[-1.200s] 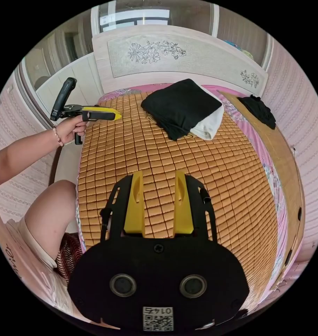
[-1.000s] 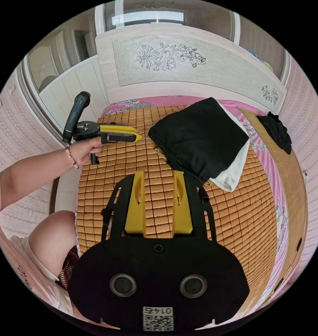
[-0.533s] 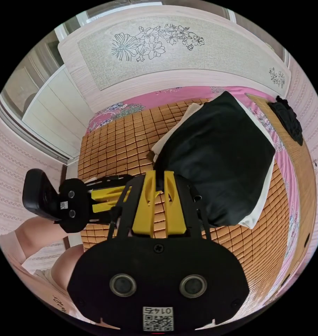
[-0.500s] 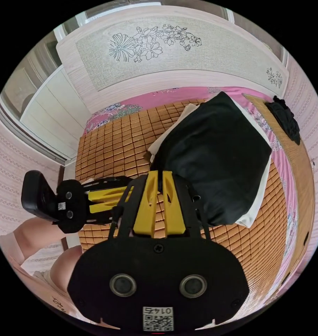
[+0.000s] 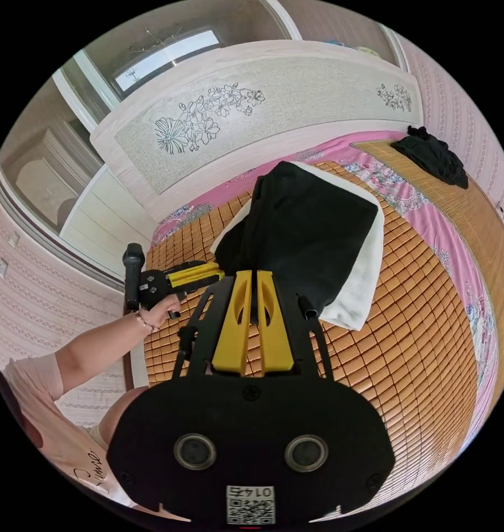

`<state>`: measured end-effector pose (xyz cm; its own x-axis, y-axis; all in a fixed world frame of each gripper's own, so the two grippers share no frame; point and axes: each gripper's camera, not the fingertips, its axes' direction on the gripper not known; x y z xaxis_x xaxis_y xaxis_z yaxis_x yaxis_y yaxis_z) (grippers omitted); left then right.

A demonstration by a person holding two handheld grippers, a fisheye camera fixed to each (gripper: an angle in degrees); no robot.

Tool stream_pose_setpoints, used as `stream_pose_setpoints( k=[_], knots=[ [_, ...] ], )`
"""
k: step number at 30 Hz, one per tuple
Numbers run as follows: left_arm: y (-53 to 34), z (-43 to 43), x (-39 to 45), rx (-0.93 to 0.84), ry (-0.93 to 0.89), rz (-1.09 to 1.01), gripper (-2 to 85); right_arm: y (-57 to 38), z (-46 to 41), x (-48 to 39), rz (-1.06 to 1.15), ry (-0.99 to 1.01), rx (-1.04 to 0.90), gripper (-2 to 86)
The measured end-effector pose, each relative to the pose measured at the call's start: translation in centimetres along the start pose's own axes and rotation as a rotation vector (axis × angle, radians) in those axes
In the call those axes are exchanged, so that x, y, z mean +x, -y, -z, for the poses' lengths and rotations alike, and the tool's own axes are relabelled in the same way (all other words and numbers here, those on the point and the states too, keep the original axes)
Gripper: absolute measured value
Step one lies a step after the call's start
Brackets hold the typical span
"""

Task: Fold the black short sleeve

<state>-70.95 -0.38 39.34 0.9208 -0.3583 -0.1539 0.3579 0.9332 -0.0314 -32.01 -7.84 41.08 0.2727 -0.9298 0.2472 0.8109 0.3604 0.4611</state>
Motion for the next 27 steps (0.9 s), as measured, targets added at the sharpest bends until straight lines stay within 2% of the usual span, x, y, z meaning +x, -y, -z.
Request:
stream_pose_setpoints(
  k=[3, 8, 12, 14, 16, 19, 22, 27],
  knots=[
    [-0.3, 3.0, -0.1, 0.055, -0.041, -0.019, 0.1, -3.3, 5.4, 2.7, -0.072, 0.052, 0.132, 0.5],
    [-0.5, 11.9, 0.9, 0.196, -0.142, -0.115, -0.4, -12.4, 14.8, 5.6, -0.188, 0.003, 0.286, 0.5],
    [-2.4, 18.2, 2.3, 0.234, -0.301, -0.155, -0.5, -26.1, 21.8, 6.9, -0.345, 0.010, 0.347, 0.5],
    [-5.6, 20.3, 4.1, 0.177, -0.487, -0.163, -0.5, -33.9, 23.4, 6.6, -0.435, 0.019, 0.327, 0.5],
    [-8.9, 20.3, 6.1, 0.103, -0.597, -0.161, -0.6, -45.5, 23.5, 5.7, -0.580, -0.032, 0.284, 0.5],
    [-14.6, 17.9, 10.4, -0.091, -0.680, -0.137, -0.6, -59.8, 20.2, 5.7, -0.863, -0.037, 0.132, 0.5],
    [-18.6, 15.8, 13.9, -0.271, -0.648, -0.147, -0.7, -70.4, 17.9, 4.5, -1.057, -0.046, 0.096, 0.4],
    [-19.9, 16.6, 16.1, -0.314, -0.589, -0.159, -0.7, -79.0, 17.6, 2.6, -1.136, -0.025, 0.164, 0.6]
  ],
)
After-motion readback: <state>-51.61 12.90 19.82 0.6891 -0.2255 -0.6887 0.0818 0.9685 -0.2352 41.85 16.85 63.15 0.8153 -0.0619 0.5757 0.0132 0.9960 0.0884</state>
